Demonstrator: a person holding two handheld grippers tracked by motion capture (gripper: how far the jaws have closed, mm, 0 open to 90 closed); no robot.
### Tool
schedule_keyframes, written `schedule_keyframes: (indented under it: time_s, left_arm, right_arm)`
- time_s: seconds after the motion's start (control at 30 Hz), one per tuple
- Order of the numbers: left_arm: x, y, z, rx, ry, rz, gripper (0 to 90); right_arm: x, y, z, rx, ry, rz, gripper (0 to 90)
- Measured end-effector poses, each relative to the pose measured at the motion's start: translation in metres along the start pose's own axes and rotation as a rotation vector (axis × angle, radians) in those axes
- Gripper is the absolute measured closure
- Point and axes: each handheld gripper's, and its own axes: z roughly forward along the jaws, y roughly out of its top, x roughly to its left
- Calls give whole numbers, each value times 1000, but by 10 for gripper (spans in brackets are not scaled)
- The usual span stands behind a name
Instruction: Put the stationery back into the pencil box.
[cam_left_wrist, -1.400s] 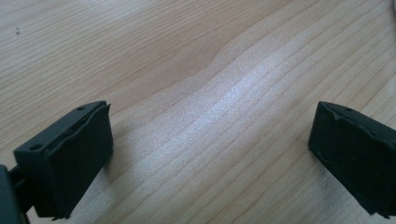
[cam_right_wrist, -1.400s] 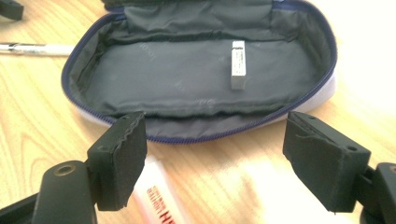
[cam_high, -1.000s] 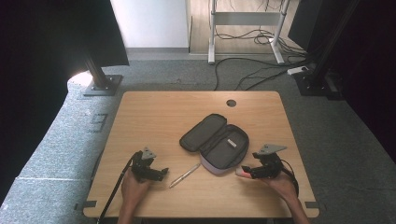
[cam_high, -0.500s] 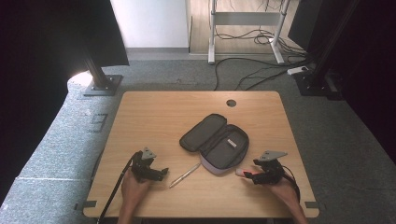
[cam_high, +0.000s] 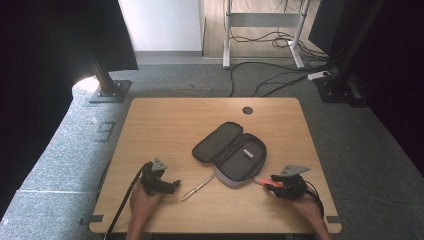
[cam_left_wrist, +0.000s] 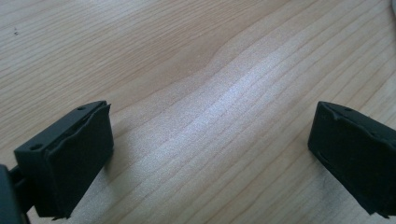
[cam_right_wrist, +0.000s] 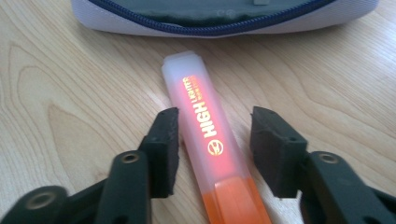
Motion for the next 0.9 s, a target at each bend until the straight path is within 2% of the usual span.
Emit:
schedule_keyframes:
  time_s: [0.2, 0.53, 0.9]
  left_arm:
    - [0, 0, 0, 0, 1, 0, 0]
    - [0, 0, 0, 0, 1, 0, 0]
    - [0, 0, 0, 0, 1, 0, 0]
  right_arm:
    - [-2, -2, -3, 1, -26, 35, 648]
    - [-2, -3, -6, 5, -48, 75, 656]
    - [-4, -6, -23, -10, -52, 90, 656]
